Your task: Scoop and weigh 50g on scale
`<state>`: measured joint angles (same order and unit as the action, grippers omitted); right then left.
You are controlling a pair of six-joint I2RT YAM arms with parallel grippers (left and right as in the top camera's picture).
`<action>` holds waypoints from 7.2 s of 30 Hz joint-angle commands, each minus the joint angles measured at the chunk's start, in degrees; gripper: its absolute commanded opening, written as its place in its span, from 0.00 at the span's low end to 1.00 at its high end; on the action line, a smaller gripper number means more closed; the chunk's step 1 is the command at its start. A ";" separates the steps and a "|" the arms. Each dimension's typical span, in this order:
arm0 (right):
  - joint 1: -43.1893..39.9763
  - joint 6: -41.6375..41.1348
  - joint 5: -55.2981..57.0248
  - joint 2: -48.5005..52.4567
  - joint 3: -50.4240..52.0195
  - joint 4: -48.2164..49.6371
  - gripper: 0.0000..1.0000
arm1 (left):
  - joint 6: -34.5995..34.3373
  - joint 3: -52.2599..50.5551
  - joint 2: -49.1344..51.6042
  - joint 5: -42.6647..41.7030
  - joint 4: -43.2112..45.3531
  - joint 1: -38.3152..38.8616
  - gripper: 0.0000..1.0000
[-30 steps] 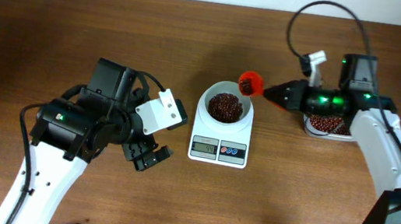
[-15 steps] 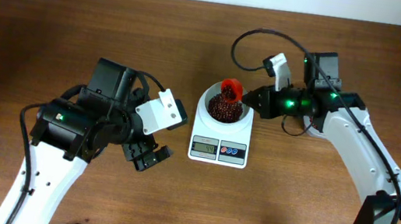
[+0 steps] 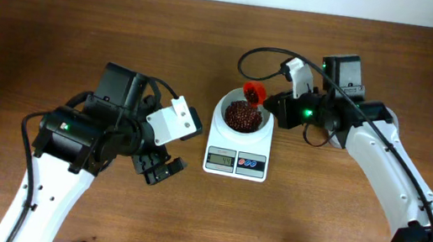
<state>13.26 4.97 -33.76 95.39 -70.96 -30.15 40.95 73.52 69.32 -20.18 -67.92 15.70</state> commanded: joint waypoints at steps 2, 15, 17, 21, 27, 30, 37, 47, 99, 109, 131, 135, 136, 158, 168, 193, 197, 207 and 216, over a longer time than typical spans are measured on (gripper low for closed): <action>1.36 1.07 5.09 -2.54 -1.40 -0.90 0.04 | 0.76 0.79 -0.50 -0.85 0.09 -0.26 0.99; 1.77 2.10 5.75 -3.32 -1.38 -1.09 0.04 | 0.76 0.79 -0.50 -0.83 0.09 -0.26 0.99; 1.77 2.12 5.77 -3.34 -1.38 -1.42 0.04 | 0.74 0.79 -0.50 -0.85 0.09 -0.26 0.99; 2.12 2.10 5.75 -3.43 -1.38 -1.57 0.04 | 0.76 0.79 -0.50 -0.83 0.09 -0.26 0.99; 2.14 1.84 4.81 -3.45 -1.38 -1.51 0.04 | 0.76 0.79 -0.50 -0.83 0.09 -0.26 0.99; 2.12 1.84 3.80 -3.45 -1.38 -1.51 0.04 | 0.76 0.79 -0.50 -0.83 0.09 -0.26 0.99; 2.10 1.86 3.80 -3.45 -1.38 -1.51 0.04 | 0.76 0.79 -0.50 -0.83 0.09 -0.26 0.99; 2.27 3.41 6.25 -3.43 -1.38 -1.55 0.04 | 0.76 0.79 -0.50 -0.85 0.09 -0.26 0.99; 2.75 -0.52 3.67 -3.45 -1.38 -1.53 0.04 | 0.76 0.79 -0.50 -0.83 0.09 -0.26 0.99; 2.73 -2.49 -1.57 -3.45 -1.38 -1.64 0.04 | 0.74 0.79 -0.50 -0.83 0.09 -0.26 0.99; -21.49 -13.42 -29.03 -3.48 -1.38 -2.67 0.04 | 0.76 0.79 -0.50 -0.83 0.09 -0.26 0.99; -26.95 -10.69 -28.79 -3.43 -1.38 -5.03 0.04 | 0.74 0.79 -0.50 -0.85 0.09 -0.26 0.99; -28.65 -8.66 -28.57 -3.43 -1.38 -6.45 0.04 | 0.74 0.79 -0.50 -0.85 0.09 -0.26 0.99; -41.94 14.12 -1.44 -3.45 -1.38 -24.02 0.04 | 0.76 0.79 -0.50 -0.85 0.09 -0.26 0.99; -30.77 10.78 19.80 -3.45 -1.38 -20.39 0.04 | 0.74 0.79 -0.50 -0.83 0.09 -0.26 0.99; -16.00 0.09 43.10 -8.31 -6.64 -20.72 0.04 | 0.76 0.79 -0.50 -0.83 0.09 -0.26 0.99; -17.66 0.04 29.29 -12.92 -6.64 -22.38 0.04 | 0.76 0.79 -0.50 -0.83 0.09 -0.26 0.99; -27.89 -1.40 7.82 -16.85 -5.03 -42.18 0.04 | 0.76 0.79 -0.50 -0.83 0.09 -0.26 0.99; -28.24 -5.66 1.36 -16.28 7.15 -40.00 0.04 | 0.76 0.79 -0.50 -0.83 0.09 -0.26 0.99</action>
<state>-14.66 3.07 -28.71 78.74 -68.49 -72.90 40.95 73.52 69.32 -20.18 -67.90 15.70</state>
